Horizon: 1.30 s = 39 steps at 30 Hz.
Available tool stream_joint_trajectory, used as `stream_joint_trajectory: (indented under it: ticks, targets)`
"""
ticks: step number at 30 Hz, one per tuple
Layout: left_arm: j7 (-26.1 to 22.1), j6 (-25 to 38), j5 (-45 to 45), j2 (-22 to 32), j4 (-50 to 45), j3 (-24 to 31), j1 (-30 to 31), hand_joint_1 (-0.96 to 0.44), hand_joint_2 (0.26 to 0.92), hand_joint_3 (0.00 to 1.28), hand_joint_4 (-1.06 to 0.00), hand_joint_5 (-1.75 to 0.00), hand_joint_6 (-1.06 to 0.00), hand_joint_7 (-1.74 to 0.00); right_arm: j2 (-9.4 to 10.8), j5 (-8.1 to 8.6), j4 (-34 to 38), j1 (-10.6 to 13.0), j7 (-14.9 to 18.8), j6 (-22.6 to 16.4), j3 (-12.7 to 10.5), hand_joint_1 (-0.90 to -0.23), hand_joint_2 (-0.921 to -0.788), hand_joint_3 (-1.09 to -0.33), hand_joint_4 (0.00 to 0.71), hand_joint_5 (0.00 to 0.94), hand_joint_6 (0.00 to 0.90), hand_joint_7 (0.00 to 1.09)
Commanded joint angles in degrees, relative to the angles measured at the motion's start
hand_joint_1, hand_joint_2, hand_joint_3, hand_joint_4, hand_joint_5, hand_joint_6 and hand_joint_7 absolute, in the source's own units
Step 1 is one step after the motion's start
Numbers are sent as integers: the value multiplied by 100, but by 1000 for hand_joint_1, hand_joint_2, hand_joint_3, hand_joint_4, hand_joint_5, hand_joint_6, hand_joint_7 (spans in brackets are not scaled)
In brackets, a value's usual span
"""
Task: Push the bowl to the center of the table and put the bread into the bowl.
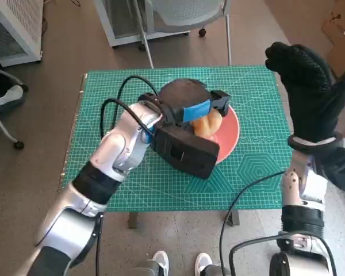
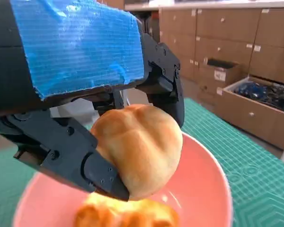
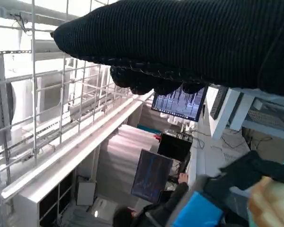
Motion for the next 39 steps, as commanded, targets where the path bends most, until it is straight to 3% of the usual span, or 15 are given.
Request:
stream_joint_trajectory:
  ticks: [1,3,6,10,18,23,34,39]
  targets:
    - [-159,173,-203,-74,77,141,-33,-171,817,203,-397,-445,-488,-1113,9,-26,-19,119,-76,87,21,-640,-921,-568,312,0,357,1]
    - [-170,232,-231,-69,19,158,2,-134,802,115,-338,-229,-457,-830,6,-24,-10,110,-83,90,25,-640,-921,-567,312,0,357,1]
    - [-142,349,-263,-79,-96,210,75,-159,782,39,-222,-76,-326,-385,12,-22,8,86,-92,97,34,-640,-921,-566,313,1,358,2]
    - [-75,423,-260,-63,-234,249,143,-206,774,9,-135,-16,-266,-162,17,-14,39,47,-91,113,41,-638,-921,-565,313,0,358,2]
    - [-26,255,-374,28,-202,337,124,-352,779,4,-39,-2,-220,-70,16,2,99,-23,-61,114,47,-637,-921,-565,321,4,369,7]
    - [-344,254,-790,80,-234,566,142,-408,783,4,-6,0,-205,-50,11,12,117,-74,-48,146,56,-638,-921,-565,334,9,381,12]
    - [-848,313,-1786,185,-258,1165,287,-428,782,2,1,1,-187,-36,3,16,109,-124,-34,217,71,-642,-921,-544,346,9,396,16]
    - [-899,-27,-2393,266,-223,1620,489,-439,782,1,1,1,-186,-36,-1,14,69,-124,-33,236,75,-643,-921,-539,348,8,398,16]
